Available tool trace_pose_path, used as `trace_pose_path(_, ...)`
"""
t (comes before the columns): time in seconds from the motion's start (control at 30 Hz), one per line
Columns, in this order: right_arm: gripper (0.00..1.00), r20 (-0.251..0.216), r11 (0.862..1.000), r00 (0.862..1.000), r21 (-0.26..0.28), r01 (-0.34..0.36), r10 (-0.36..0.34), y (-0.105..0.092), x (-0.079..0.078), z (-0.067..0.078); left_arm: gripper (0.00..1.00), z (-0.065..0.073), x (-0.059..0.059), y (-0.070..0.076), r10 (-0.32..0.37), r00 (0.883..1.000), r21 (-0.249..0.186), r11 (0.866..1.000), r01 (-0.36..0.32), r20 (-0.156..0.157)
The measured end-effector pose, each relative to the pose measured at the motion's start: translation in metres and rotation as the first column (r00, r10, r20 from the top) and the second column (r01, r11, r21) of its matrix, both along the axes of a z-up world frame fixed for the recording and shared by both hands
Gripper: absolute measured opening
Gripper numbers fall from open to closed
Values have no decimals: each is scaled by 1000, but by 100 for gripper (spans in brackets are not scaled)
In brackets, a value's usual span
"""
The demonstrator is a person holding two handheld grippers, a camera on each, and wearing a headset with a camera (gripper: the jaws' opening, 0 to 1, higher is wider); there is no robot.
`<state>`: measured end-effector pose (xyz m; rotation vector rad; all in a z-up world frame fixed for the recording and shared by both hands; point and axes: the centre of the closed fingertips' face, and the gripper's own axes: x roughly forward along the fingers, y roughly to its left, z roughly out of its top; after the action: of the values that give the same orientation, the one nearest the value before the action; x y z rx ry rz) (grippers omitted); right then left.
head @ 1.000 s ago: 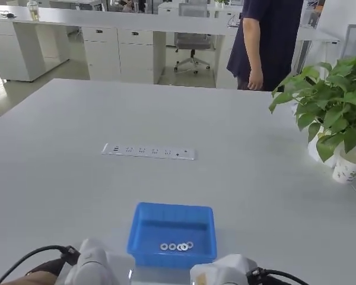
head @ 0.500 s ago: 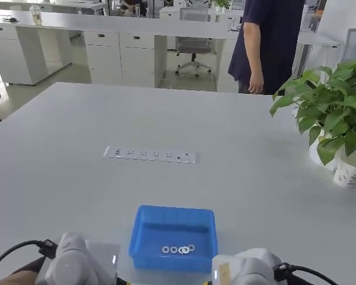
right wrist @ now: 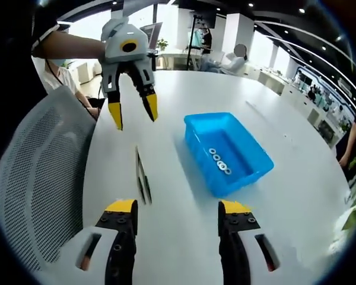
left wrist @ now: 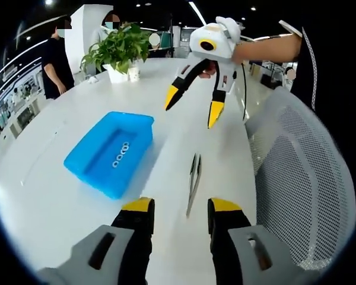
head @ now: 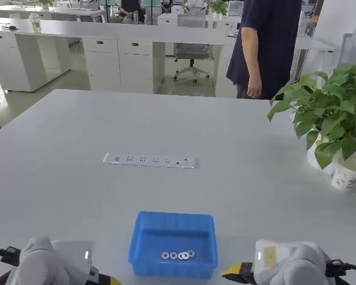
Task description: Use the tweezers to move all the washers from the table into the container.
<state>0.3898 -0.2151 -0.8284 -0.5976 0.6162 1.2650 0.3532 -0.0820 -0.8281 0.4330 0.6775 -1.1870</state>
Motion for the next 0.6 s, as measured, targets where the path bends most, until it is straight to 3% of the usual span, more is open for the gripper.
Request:
trace_pose_path(0.17, 67, 11, 997, 997, 41, 70, -70, -15, 1, 9, 47, 10, 1, 4, 54, 998, -29, 998, -54, 26)
trace_pose_path(0.3, 72, 16, 985, 989, 96, 144, -146, -26, 3, 17, 55, 20, 2, 8, 118, 992, -75, 991, -114, 47)
trace_pose_path(0.6, 82, 28, 951, 967, 186, 246, -255, -44, -1, 26, 68, 32, -3, 19, 247, 967, -159, 959, -234, 67)
